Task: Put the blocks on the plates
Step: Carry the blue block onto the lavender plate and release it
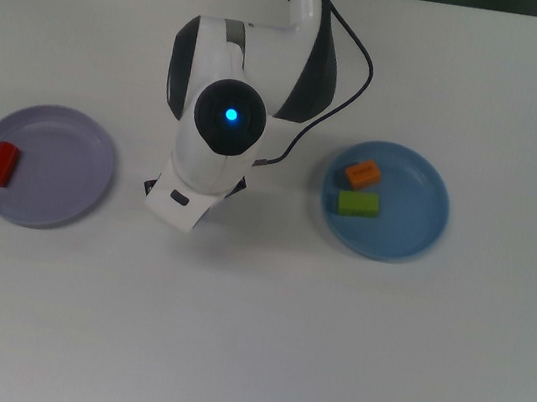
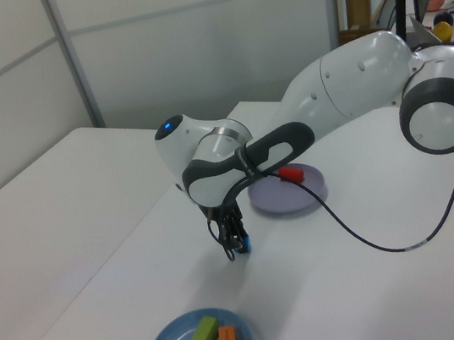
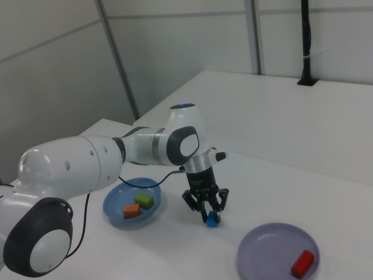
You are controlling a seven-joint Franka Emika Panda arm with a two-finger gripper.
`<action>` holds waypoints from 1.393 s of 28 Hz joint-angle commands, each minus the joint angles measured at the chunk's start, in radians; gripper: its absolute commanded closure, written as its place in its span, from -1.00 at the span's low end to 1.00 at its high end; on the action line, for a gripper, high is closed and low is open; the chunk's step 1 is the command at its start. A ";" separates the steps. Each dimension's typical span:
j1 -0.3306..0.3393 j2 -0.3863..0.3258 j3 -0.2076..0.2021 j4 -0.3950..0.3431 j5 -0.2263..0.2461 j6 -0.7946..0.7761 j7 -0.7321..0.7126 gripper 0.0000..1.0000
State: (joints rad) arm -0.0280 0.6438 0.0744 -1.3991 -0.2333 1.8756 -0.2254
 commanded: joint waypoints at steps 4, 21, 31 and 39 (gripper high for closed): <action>-0.050 -0.084 -0.011 -0.018 0.069 0.014 0.011 1.00; -0.156 -0.043 -0.182 -0.014 0.052 0.030 0.001 0.83; -0.161 -0.026 -0.182 -0.023 0.065 0.096 0.018 -0.64; -0.162 -0.111 -0.176 -0.015 0.083 0.082 0.017 -1.00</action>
State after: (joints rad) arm -0.1995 0.6217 -0.0962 -1.3886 -0.1840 1.9529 -0.2139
